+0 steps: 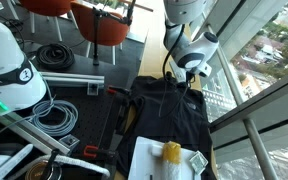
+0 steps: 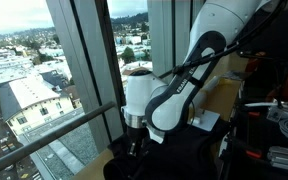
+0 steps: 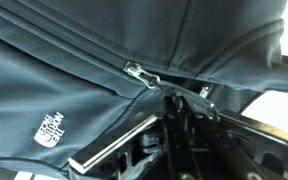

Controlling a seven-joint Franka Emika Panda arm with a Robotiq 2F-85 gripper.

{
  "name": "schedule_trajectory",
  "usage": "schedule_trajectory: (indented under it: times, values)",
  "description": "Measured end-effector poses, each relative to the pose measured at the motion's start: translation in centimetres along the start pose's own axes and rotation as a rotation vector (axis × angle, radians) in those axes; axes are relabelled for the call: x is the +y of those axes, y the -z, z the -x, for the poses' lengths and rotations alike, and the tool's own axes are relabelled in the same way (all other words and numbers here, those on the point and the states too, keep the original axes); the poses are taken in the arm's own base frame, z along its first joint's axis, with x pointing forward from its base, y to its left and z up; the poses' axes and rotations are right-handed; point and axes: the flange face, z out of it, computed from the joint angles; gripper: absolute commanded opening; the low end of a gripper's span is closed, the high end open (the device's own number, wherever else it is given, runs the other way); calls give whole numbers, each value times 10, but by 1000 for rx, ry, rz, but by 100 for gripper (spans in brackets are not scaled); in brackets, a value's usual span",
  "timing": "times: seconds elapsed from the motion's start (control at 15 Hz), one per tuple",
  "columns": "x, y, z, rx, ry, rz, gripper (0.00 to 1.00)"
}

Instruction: Close the zipper on the jumper

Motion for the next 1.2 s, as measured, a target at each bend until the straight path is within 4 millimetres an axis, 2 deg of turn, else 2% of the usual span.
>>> schedule_trajectory:
  times: [0.73, 1.2]
  values:
    - [-6, 2, -2, -97, -101, 22, 2]
    - [-15, 2, -1, -134, -239, 117, 2]
